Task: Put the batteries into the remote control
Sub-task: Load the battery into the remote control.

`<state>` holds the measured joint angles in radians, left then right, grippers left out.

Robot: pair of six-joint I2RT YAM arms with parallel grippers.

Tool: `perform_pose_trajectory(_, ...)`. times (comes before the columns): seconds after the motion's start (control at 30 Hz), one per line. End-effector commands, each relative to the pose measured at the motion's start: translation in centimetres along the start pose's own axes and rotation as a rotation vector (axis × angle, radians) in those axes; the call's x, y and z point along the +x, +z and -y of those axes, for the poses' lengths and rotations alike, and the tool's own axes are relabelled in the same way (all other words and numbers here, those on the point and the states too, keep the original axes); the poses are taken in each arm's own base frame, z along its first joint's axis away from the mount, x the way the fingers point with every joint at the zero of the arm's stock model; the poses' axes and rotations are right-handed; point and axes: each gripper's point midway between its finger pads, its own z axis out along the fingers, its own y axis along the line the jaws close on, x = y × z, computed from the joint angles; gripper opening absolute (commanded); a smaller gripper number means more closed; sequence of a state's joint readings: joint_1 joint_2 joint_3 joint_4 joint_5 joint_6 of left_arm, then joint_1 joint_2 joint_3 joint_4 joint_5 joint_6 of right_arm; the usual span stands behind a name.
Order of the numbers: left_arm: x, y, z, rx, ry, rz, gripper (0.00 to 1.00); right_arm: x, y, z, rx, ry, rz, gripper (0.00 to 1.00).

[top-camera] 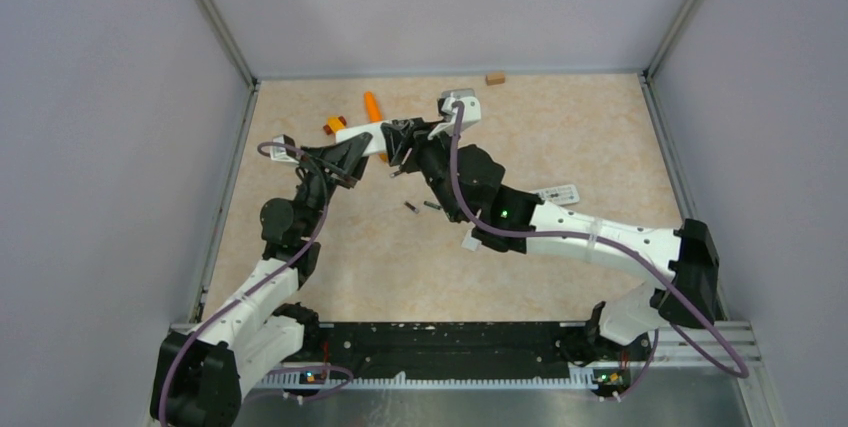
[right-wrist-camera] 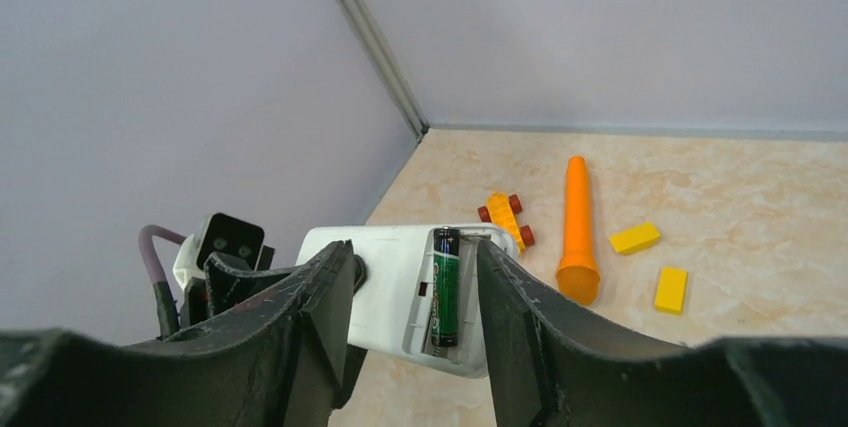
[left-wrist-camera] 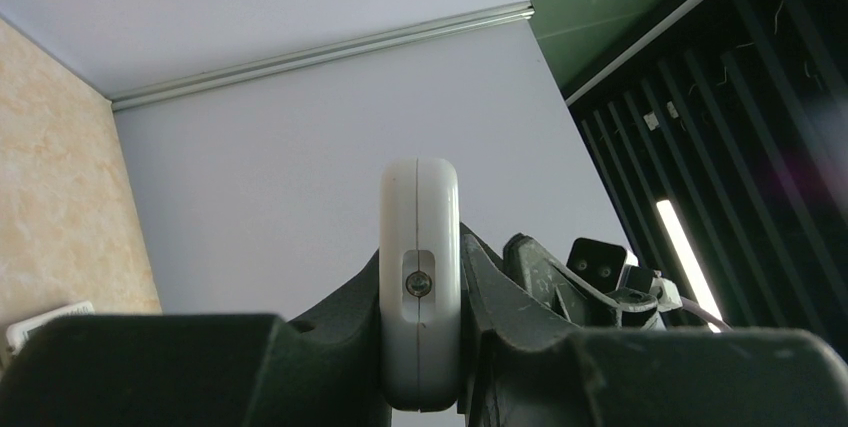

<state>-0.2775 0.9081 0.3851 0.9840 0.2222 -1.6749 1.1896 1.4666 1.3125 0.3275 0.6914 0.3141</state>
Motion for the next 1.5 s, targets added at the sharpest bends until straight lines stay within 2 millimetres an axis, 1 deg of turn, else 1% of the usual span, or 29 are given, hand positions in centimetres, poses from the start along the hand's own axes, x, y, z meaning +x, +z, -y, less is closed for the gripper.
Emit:
perform_pose_trajectory(0.0,0.3,-0.4,4.4,0.158,0.014,-0.006,0.00,-4.5,-1.2,-2.3,-0.131,0.022,0.024,0.51)
perform_pose_trajectory(0.07,0.4,-0.5,4.3,0.155,0.010,-0.007,0.00,-4.9,-1.6,-2.6,-0.162,0.039,0.015,0.54)
perform_pose_trajectory(0.2,0.4,-0.7,4.0,0.149,0.007,-0.006,0.00,-6.5,-2.6,-2.4,-0.188,0.102,0.022,0.60)
perform_pose_trajectory(0.27,0.4,-0.8,3.8,0.143,0.008,-0.005,0.00,-7.0,-3.0,-1.9,-0.154,0.130,0.008,0.60)
perform_pose_trajectory(0.37,0.4,-0.9,3.3,0.132,0.014,-0.004,0.00,-7.3,-3.5,-1.1,-0.111,0.189,-0.007,0.64)
perform_pose_trajectory(0.43,0.3,-1.0,2.8,0.119,0.018,-0.002,0.00,-6.8,-3.8,-0.5,-0.077,0.244,-0.027,0.67)
perform_pose_trajectory(0.53,0.2,-1.2,2.2,0.106,0.023,0.006,0.00,-5.5,-4.3,0.0,-0.043,0.353,-0.069,0.72)
perform_pose_trajectory(0.63,-0.4,-2.0,2.3,0.144,0.009,0.028,0.00,-4.1,-4.8,1.3,0.039,0.450,-0.114,0.76)
perform_pose_trajectory(0.67,-0.4,-2.0,2.2,0.138,0.000,0.023,0.00,-4.0,-4.8,1.4,0.030,0.469,-0.118,0.78)
perform_pose_trajectory(0.77,0.2,-2.0,2.4,0.140,0.024,-0.009,0.00,-3.3,-5.1,1.1,0.011,0.568,-0.170,0.80)
perform_pose_trajectory(0.9,0.4,-2.0,2.1,0.132,0.057,-0.019,0.00,-2.0,-5.1,0.8,-0.021,0.783,-0.218,0.80)
perform_pose_trajectory(0.97,0.5,-2.1,2.1,0.133,0.075,-0.029,0.00,-1.9,-5.0,0.7,-0.030,0.901,-0.206,0.80)
perform_pose_trajectory(1.03,0.6,-2.0,1.9,0.130,0.094,-0.035,0.00,-1.8,-4.9,0.6,-0.043,0.974,-0.185,0.80)
perform_pose_trajectory(1.1,0.7,-2.0,1.6,0.128,0.109,-0.040,0.00,-1.6,-4.6,0.4,-0.040,1.026,-0.186,0.80)
perform_pose_trajectory(1.17,0.8,-2.0,1.6,0.132,0.122,-0.046,0.00,-1.5,-4.0,-0.2,-0.045,1.060,-0.199,0.80)
perform_pose_trajectory(1.3,0.8,-2.1,1.4,0.142,0.128,-0.048,0.00,0.0,-3.1,-1.1,-0.032,1.131,-0.243,0.79)
perform_pose_trajectory(1.47,0.9,-2.3,1.3,0.153,0.132,-0.050,0.00,0.6,-2.2,-1.7,-0.034,1.193,-0.251,0.79)
